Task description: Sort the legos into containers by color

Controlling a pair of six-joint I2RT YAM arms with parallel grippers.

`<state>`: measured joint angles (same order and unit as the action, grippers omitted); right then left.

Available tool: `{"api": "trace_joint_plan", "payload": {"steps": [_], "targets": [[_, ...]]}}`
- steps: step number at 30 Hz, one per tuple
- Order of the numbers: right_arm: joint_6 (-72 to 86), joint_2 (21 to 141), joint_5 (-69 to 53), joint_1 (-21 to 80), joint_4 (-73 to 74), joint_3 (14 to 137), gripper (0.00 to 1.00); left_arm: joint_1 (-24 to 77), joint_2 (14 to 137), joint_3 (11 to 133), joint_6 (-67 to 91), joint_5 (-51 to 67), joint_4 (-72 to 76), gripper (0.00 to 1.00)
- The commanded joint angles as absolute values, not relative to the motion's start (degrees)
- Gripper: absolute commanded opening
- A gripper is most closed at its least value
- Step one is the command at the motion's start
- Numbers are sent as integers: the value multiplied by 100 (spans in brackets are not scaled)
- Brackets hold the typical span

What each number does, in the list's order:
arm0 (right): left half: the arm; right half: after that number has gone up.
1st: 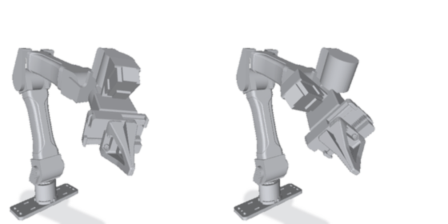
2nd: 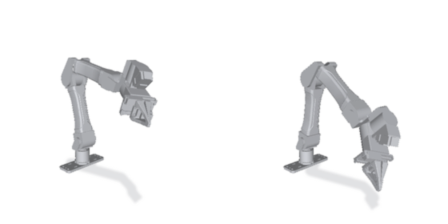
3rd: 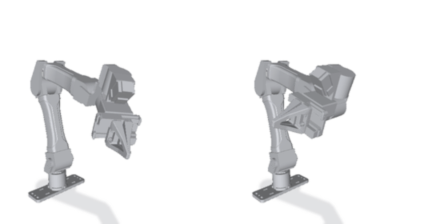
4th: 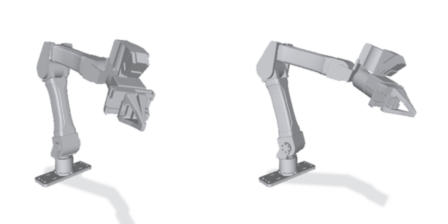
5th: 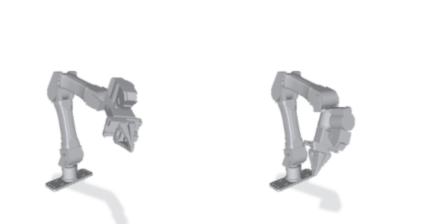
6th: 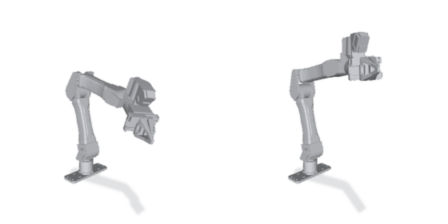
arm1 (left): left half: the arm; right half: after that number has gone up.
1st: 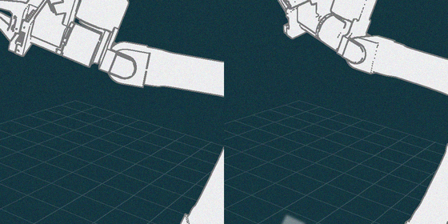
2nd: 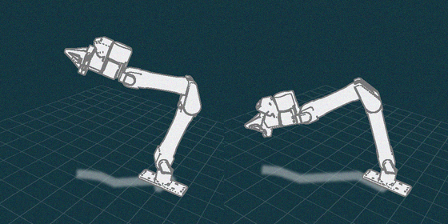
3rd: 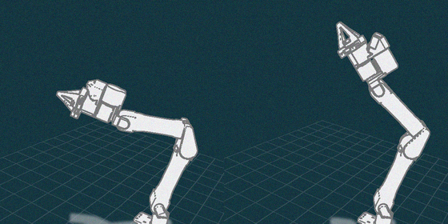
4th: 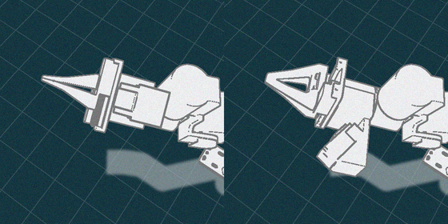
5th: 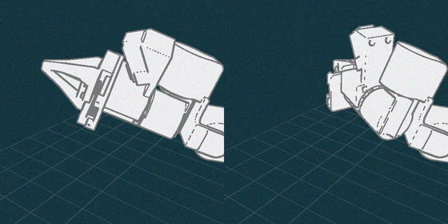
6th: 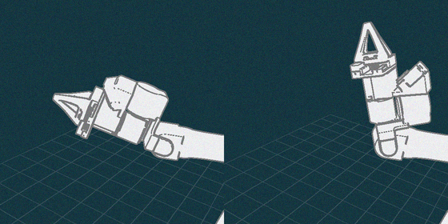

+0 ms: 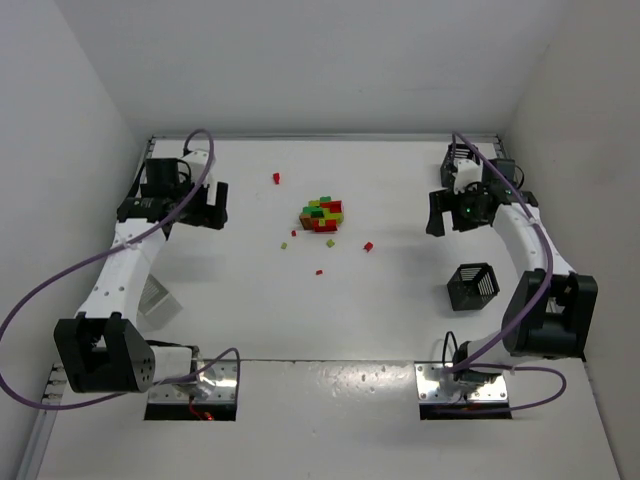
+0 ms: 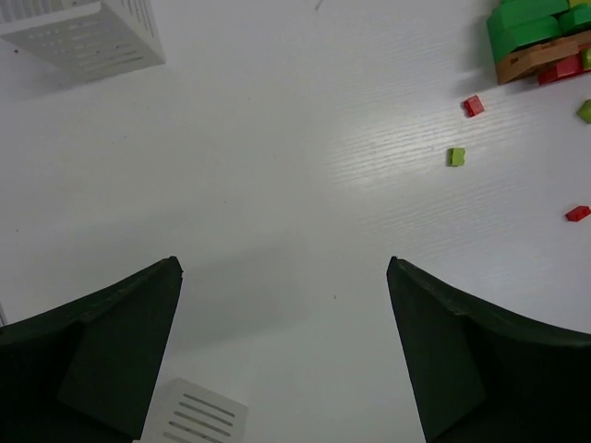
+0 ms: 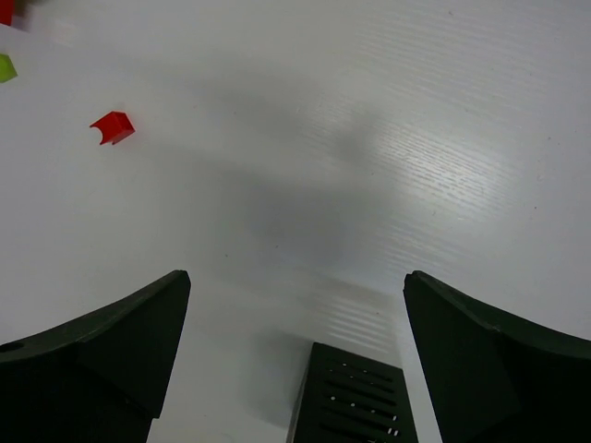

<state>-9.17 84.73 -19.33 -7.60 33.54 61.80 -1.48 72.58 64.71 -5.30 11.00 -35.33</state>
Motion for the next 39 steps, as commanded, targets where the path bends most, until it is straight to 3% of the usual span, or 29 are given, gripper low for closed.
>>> {"api": "trace_joint_plan", "payload": {"steps": [1,6,15,20,34,37,39], "targets": [[-1177,8340,-2082,-729,3532,6495,99,-123,7171,6898,-957,1605,-3524,100],[-1178,8561,-2715,-729,3910,6811,99,559,7059,6961,-1941,2592,-3876,100],[-1072,9166,-3682,-729,4411,7241,95,2231,7330,6320,-2872,3295,-3920,74],[-1072,9404,-3937,-729,4587,7436,94,2698,7506,6074,-2971,2902,-3342,69],[-1134,10353,-4966,-729,5115,8112,90,2172,8999,6749,-4192,3146,-2874,50],[-1134,10406,-5027,-729,5115,8112,90,2004,9456,7197,-4245,3261,-2874,50],[-1134,10458,-5027,-729,5063,8112,90,1855,9780,7521,-4245,3261,-2874,58]]}}
